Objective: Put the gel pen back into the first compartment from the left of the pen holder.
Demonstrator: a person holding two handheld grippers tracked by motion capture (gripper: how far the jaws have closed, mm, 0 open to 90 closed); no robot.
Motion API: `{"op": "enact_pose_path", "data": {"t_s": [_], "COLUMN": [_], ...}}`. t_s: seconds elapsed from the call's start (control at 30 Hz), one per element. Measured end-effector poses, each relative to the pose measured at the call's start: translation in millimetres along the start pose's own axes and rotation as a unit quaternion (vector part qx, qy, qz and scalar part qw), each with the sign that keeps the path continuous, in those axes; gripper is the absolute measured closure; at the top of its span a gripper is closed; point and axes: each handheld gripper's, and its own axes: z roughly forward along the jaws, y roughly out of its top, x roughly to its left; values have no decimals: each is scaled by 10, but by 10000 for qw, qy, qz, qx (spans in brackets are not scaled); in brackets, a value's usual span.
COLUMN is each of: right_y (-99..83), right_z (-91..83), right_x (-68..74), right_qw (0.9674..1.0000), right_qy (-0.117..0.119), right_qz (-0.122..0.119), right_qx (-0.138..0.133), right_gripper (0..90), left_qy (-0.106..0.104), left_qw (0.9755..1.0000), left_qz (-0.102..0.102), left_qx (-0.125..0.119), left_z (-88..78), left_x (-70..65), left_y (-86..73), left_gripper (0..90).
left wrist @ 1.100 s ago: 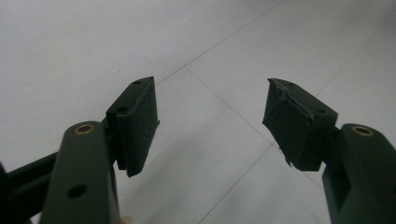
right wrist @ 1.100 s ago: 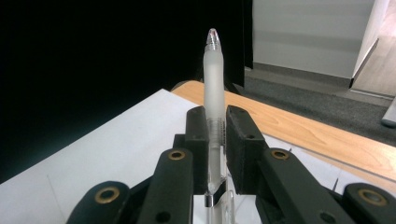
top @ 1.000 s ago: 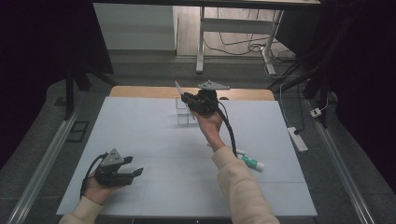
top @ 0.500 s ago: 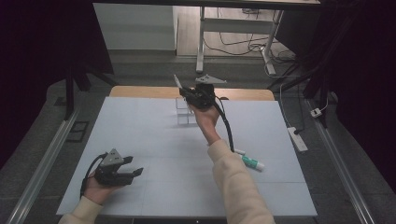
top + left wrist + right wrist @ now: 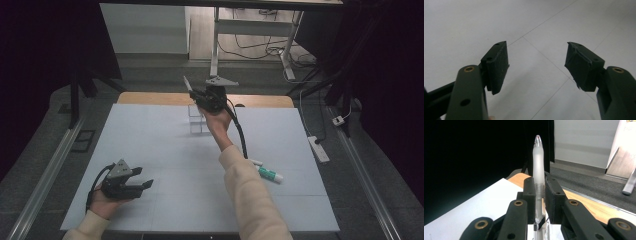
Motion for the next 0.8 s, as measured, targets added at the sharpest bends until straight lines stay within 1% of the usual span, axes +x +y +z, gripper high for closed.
{"op": "enact_pose_path", "data": {"t_s": [0.07,0.17,0.57,0.63,0.8], "right_y": [-6,-24,-96,-101,-116], "right_z": [37,85,303,332,399], "right_x": [-16,-43,-122,-132,-142], "right_qw": [10000,10000,9999,9999,9998], "right_qy": [-6,-20,-84,-83,-116], "right_qz": [-30,8,-19,15,1], "right_qx": [-7,-18,-72,-105,-170], "right_gripper": [791,791,791,791,789], "left_qy": [2,8,9,10,11], "left_qw": [10000,10000,10000,10000,10000], "left_qz": [-6,-15,-25,-26,-18], "left_qx": [-9,-23,-27,-21,-16], "left_z": [-6,-10,-12,-11,-8], "left_x": [6,12,23,26,27], "left_y": [-1,-4,-8,-10,-11], "left_gripper": [349,349,349,349,349]}}
